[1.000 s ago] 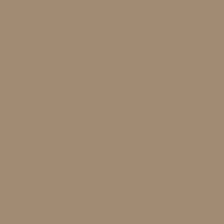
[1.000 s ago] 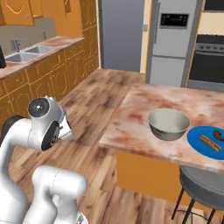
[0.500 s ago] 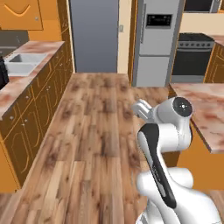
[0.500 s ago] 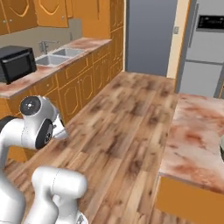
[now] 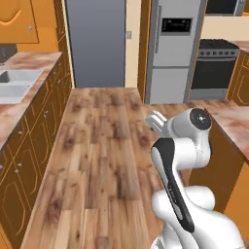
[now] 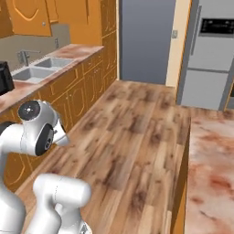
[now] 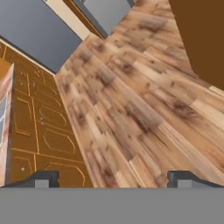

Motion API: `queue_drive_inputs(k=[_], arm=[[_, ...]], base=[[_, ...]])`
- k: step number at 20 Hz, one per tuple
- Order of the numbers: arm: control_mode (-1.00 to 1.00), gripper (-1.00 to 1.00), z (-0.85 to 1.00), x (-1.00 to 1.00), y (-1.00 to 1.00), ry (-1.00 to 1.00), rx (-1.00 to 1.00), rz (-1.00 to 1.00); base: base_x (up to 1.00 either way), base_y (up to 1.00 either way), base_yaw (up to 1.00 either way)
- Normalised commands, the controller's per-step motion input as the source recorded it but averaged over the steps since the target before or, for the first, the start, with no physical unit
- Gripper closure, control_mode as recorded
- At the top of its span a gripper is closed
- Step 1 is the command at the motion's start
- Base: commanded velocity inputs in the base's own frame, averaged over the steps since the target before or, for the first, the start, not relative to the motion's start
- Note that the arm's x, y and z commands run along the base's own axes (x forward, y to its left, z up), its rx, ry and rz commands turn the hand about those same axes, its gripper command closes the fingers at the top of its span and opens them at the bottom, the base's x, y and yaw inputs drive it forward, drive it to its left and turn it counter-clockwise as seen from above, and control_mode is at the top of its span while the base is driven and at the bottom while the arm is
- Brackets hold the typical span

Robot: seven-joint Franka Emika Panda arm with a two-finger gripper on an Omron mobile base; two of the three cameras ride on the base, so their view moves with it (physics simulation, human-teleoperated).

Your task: Take the smaller bowl and place it next to the appetizer plate on the dining counter , and place the larger bowl next to the plate with cooked food.

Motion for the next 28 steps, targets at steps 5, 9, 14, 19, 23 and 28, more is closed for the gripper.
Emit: queue_drive_inputs(k=[5,9,14,19,23,28], arm=[[1.0,-1.0,0.0,0.0,0.0,0.0,0.0,0.0],[1.0,-1.0,0.0,0.0,0.0,0.0,0.0,0.0],[1.0,-1.0,0.0,0.0,0.0,0.0,0.0,0.0],[1.0,-1.0,0.0,0.0,0.0,0.0,0.0,0.0],[1.0,-1.0,0.0,0.0,0.0,0.0,0.0,0.0],[1.0,-1.0,0.0,0.0,0.0,0.0,0.0,0.0]], base=[[1.0,-0.05,-0.19],[1.0,0.24,-0.21],[1.0,0.32,-0.05],[1.0,0.33,0.09],[1.0,0.25,0.22],[1.0,0.08,0.36]])
